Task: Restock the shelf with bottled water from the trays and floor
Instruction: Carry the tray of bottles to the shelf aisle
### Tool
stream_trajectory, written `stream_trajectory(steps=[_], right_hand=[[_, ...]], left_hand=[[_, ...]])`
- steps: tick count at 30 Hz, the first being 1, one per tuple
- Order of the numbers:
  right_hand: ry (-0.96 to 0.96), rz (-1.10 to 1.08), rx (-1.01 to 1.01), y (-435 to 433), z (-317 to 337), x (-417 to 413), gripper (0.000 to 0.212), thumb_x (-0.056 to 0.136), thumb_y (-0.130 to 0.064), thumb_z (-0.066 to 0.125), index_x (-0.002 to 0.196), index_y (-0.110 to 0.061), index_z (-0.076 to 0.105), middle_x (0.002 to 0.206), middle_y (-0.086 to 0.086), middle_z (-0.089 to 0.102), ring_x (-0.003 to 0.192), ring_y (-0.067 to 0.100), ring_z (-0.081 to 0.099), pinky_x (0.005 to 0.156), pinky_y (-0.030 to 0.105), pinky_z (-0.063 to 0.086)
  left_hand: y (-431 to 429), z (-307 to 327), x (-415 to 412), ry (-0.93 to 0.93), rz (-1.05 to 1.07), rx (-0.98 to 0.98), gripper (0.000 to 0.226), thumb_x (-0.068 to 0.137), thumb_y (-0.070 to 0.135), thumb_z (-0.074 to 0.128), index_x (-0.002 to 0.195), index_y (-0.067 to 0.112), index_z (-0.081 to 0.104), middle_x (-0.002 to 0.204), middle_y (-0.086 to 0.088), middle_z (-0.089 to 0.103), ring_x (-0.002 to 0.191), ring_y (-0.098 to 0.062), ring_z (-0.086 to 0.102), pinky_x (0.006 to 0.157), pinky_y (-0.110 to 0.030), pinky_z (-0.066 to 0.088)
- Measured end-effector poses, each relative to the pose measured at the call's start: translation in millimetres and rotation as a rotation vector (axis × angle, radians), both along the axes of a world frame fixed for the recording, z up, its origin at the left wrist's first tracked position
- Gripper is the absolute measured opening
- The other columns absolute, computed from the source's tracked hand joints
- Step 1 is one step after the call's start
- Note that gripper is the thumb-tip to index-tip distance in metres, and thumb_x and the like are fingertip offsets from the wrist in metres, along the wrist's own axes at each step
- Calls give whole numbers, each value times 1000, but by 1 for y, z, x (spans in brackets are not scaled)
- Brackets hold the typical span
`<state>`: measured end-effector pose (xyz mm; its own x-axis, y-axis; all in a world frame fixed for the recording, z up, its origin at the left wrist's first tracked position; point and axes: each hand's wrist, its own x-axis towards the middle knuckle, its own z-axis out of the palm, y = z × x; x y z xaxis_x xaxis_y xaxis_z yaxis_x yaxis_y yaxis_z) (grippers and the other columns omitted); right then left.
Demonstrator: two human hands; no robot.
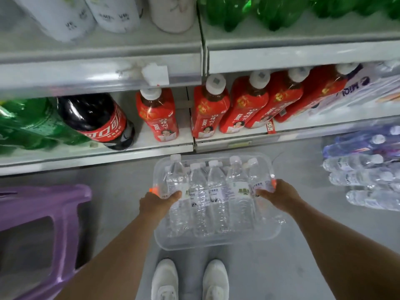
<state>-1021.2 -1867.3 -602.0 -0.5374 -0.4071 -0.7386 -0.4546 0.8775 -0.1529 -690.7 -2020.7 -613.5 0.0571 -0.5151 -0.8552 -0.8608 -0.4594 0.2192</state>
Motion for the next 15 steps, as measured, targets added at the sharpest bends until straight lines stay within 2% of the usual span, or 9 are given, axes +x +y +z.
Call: stream_trajectory(steps=[2, 4, 8, 12, 15], right_hand=[[52, 87, 63, -1, 22, 8, 60, 82, -49, 77, 126, -11, 63, 120, 13, 69, 107, 32, 66, 81, 33, 51], [91, 173, 92, -6, 58, 21, 66, 85, -44, 74, 139, -13, 51, 131, 13, 61, 116, 31, 61, 90, 36, 52], [110, 242, 55, -20, 157, 55, 71, 92, -36, 68, 152, -22, 33, 139, 10, 51, 124, 31, 58, 97, 39, 50], [130, 279, -69, -36, 280, 89, 69, 96, -36, 65, 154, -23, 31, 144, 10, 47, 127, 29, 57, 100, 38, 49], [160, 348, -191, -47, 381, 114, 65, 98, -32, 63, 154, -20, 32, 144, 12, 46, 130, 30, 54, 102, 38, 47]], left_hand=[[0, 27, -4, -40, -90, -41, 116, 49, 87, 69, 130, 6, 53, 122, -16, 60, 113, -33, 59, 95, -43, 52], [-3, 68, -7, -59, -182, -103, 94, 65, 67, 80, 131, 7, 48, 125, -15, 54, 115, -32, 56, 94, -42, 51], [-14, 164, -7, -7, -328, -217, 82, 73, 43, 83, 136, 9, 43, 132, -12, 45, 121, -29, 51, 98, -41, 50], [-21, 283, 4, 17, -551, -401, 76, 85, 43, 71, 146, 15, 35, 148, -7, 36, 138, -24, 37, 109, -36, 39], [-20, 384, 18, 35, -675, -601, 80, 89, 45, 67, 152, 17, 27, 150, -9, 33, 139, -26, 36, 107, -37, 39]])
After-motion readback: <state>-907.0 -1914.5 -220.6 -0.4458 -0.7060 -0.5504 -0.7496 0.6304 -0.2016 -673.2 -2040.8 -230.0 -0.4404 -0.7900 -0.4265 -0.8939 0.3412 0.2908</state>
